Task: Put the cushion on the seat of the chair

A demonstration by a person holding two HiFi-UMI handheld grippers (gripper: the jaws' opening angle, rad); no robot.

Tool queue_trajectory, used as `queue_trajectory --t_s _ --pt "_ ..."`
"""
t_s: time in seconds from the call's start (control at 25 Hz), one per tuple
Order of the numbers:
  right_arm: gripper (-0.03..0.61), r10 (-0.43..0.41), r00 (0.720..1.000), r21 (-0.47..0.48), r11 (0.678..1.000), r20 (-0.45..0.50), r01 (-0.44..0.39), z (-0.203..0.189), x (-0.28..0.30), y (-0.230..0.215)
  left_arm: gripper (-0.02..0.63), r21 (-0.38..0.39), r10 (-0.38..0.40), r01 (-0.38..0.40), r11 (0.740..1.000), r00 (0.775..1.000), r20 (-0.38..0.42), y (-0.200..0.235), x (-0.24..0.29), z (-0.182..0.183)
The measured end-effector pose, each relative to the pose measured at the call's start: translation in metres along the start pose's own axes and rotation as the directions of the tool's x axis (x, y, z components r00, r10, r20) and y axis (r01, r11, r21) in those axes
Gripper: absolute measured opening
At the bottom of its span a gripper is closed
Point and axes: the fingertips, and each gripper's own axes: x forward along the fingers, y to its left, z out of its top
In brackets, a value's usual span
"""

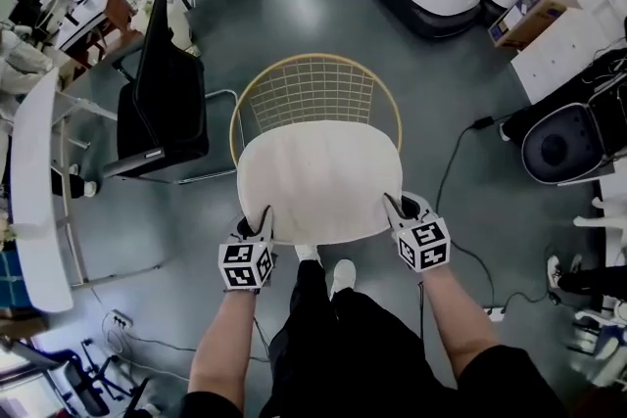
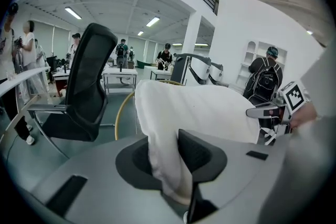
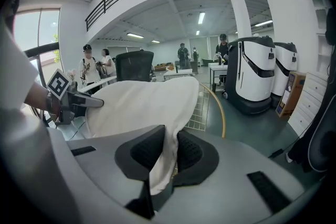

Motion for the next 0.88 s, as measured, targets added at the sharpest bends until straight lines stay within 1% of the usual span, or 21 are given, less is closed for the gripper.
queue_trajectory --t_s 0.2,0.4,0.6,0.88 --pt "0.058 -0.029 0.999 0.027 0.999 -0.032 0.030 -0.019 0.046 -0.018 0.109 0.006 -0.032 0.032 0.999 0.999 -0.029 0.021 0.051 -0.014" --pt "0.058 -0.045 0.996 0.042 0.998 -0.071 0.048 -0.046 0.095 -0.033 0.111 0.006 -0.049 0.049 0.999 0.997 -0.063 0.042 0.104 -0.038" --pt "0.058 -0.054 0.994 0.041 0.997 -0.094 0.058 -0.073 0.138 -0.042 0.114 0.003 -0.040 0.040 0.999 0.995 -0.089 0.061 0.146 -0.066" --pt "0.061 -0.070 0.989 0.023 0.997 -0.129 0.074 -0.110 0.187 -0.057 0.118 0.019 -0.033 0.036 0.999 0.992 -0.126 0.078 0.190 -0.104"
